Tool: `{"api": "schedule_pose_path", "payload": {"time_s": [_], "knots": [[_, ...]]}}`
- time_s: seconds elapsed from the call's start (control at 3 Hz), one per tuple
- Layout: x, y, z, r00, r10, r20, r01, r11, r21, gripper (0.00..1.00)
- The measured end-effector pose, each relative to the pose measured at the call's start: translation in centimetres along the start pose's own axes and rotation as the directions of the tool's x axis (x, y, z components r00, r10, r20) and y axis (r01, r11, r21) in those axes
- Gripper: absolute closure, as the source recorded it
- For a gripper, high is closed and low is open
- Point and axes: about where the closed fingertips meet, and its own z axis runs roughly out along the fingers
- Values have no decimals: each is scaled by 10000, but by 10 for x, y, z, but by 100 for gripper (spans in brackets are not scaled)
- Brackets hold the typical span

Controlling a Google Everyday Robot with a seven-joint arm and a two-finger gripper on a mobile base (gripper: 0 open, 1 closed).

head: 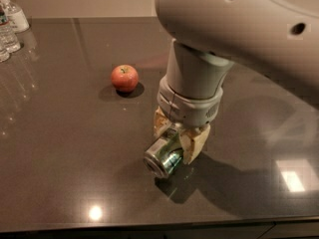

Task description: Pick green can

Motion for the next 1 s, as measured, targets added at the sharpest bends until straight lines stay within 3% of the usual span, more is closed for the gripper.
{"api": "schedule_pose_path", "payload": {"time_s": [0.33,1.0], "knots": [[17,-11,-32,9990,449,-9,-448,9979,462,100],[49,-40,-94,9892,1352,575,-1414,9823,1233,100]]}}
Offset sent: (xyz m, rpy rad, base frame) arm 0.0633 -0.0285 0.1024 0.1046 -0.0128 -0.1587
